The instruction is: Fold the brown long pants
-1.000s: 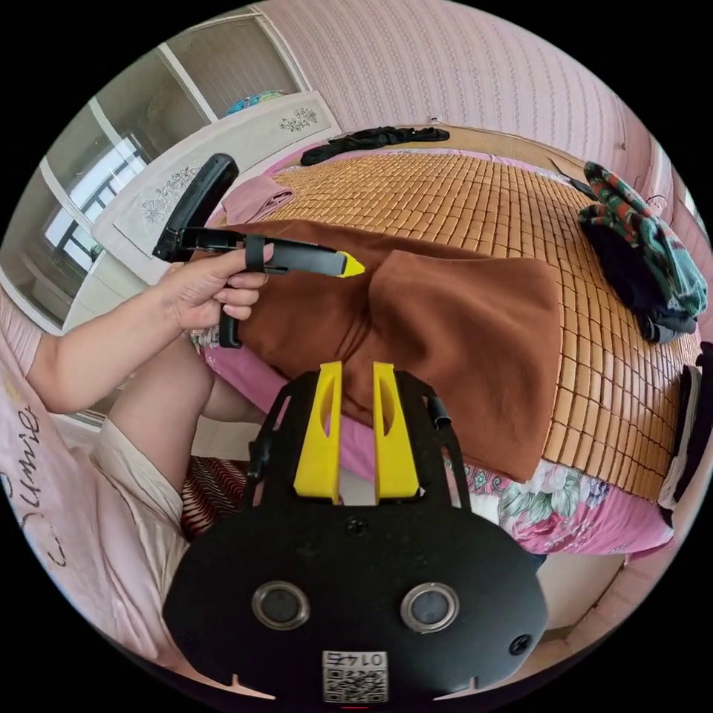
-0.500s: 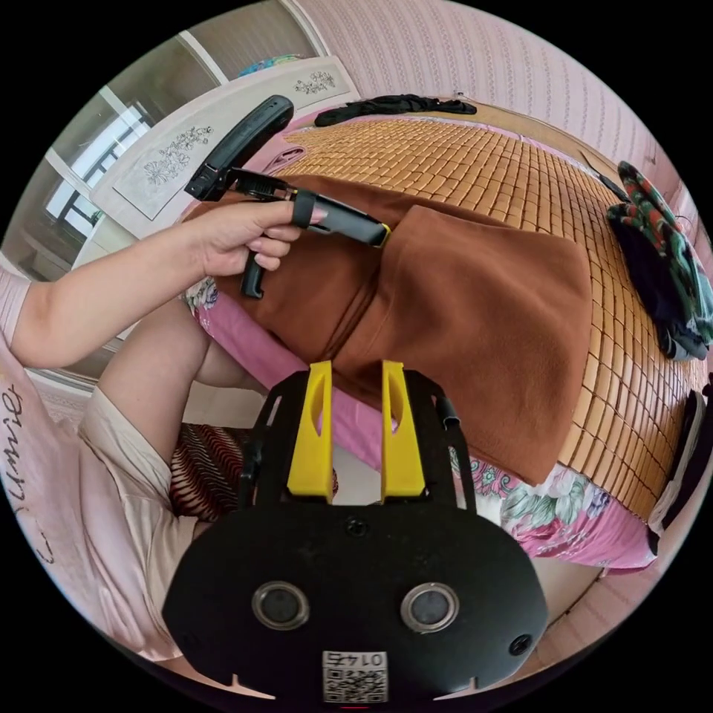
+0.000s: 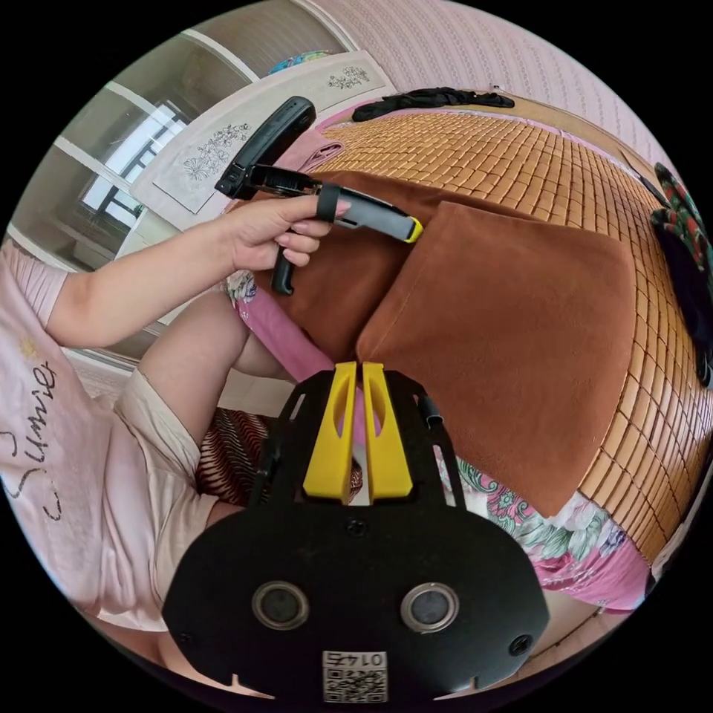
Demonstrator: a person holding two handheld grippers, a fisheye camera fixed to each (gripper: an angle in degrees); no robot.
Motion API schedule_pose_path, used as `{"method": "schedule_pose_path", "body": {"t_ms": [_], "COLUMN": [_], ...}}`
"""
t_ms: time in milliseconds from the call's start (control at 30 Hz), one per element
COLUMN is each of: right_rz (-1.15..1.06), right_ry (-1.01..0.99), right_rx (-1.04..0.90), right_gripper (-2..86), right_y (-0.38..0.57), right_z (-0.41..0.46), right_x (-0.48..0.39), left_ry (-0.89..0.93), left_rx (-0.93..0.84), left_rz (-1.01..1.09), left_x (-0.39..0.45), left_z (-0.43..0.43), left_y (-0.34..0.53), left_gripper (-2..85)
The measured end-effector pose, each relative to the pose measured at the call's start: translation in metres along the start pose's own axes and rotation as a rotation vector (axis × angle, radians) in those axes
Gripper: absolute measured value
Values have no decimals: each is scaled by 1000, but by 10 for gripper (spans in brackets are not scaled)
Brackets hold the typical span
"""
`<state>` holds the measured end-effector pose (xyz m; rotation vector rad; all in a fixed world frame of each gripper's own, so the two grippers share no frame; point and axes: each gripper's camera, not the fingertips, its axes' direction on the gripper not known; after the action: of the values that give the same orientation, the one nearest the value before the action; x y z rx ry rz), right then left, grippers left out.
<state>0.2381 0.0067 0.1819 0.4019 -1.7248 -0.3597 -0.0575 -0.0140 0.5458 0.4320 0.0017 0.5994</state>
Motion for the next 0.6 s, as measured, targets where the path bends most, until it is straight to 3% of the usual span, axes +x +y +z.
{"method": "schedule_pose_path", "body": {"t_ms": [167,300,400,533,600], "right_rz": [-3,37,47,21,-38], "right_ry": [80,117,164,305,436], "right_rx": [12,42,53,-1,-16], "right_gripper": [27,87,118,107,91], "right_y": [-4,-9,-13,-20,-22], "right_z": [0,0,-2,11,20], "right_x": [-18,-34,-46,-63,-76], "left_ry": [47,130,100,-55,7], "left_rx": [119,121,11,8,-10], "left_rz": [-57,-95,-86,62,87], "left_x": [-7,-2,4,19,19], "left_z": [-33,-26,-4,-2,0], "left_y": [18,21,23,37,42], "left_gripper": [61,135,126,75,47]}}
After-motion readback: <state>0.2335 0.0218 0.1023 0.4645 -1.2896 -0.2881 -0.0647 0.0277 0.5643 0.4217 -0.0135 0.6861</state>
